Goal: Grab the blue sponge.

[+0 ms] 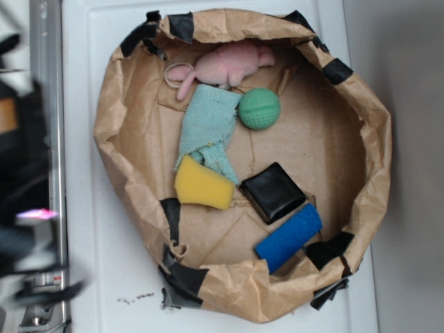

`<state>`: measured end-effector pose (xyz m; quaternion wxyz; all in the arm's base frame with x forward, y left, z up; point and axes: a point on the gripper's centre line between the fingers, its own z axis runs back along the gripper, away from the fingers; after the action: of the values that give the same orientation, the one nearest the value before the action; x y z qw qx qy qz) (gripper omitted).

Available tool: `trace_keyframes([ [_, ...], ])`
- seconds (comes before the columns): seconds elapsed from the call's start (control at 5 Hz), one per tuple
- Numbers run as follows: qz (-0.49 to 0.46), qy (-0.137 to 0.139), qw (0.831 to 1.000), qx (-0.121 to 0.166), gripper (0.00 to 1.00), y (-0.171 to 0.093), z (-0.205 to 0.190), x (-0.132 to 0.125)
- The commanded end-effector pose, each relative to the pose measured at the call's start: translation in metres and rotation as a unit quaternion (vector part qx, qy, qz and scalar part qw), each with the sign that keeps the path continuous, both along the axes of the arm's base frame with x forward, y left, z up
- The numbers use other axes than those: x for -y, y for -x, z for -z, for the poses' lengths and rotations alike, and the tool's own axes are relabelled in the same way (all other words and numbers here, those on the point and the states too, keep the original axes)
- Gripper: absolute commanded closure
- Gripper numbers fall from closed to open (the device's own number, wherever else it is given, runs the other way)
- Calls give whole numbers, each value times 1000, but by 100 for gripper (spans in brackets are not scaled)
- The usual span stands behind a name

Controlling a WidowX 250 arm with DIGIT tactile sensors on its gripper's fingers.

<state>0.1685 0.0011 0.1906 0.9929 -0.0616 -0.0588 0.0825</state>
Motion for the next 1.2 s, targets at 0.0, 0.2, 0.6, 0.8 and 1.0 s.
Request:
trace_keyframes([
  [0.0, -169, 71, 983, 24, 0, -81, 44, -2],
  [0.2, -206, 72, 976, -8, 0, -103, 64, 16],
  [0.6, -249, 92, 960, -86, 0, -131, 115, 42],
  [0.8, -257, 94, 956, -102, 0, -129, 134, 51],
  [1.0, -248, 111, 956, -113, 0, -130, 141, 67],
])
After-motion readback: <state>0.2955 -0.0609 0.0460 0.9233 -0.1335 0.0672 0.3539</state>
